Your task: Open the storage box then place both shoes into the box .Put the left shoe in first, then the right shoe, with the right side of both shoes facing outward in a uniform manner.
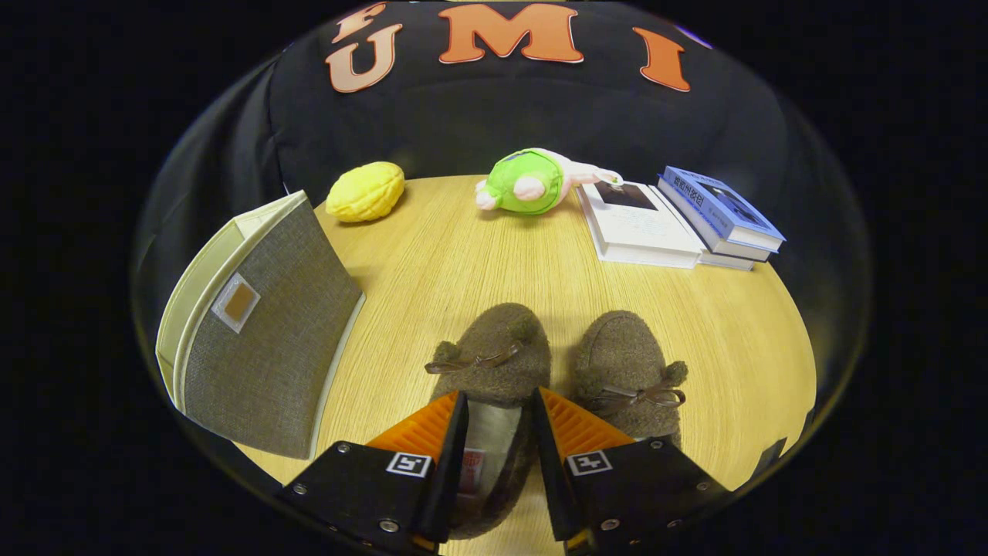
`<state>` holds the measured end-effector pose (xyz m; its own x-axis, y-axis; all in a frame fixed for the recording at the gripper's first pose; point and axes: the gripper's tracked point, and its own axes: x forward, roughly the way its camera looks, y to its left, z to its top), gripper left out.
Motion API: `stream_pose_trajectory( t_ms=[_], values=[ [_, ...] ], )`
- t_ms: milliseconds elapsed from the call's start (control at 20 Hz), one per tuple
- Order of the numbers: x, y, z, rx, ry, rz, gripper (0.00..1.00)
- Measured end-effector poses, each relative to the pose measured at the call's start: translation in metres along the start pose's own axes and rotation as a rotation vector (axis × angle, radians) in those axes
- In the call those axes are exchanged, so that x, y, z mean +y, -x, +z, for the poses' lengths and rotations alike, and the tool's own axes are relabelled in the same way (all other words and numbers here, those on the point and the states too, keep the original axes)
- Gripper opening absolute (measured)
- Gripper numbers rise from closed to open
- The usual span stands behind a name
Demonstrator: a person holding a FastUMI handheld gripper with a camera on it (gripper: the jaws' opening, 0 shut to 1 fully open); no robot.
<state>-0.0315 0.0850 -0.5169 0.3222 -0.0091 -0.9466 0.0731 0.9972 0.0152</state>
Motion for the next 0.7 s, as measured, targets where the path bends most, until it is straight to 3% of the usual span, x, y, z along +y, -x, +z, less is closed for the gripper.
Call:
stream_pose_trajectory(
  t_ms=[400,650,700],
  values=[
    [-0.007,-0.014,-0.019,0.053,0.01,-0.05,0.46],
    [-0.013,-0.019,-0.009,0.036,-0.086,-0.04,0.1],
    [-0.012,-0.016,-0.008,0.039,-0.117,-0.022,0.08]
  ],
)
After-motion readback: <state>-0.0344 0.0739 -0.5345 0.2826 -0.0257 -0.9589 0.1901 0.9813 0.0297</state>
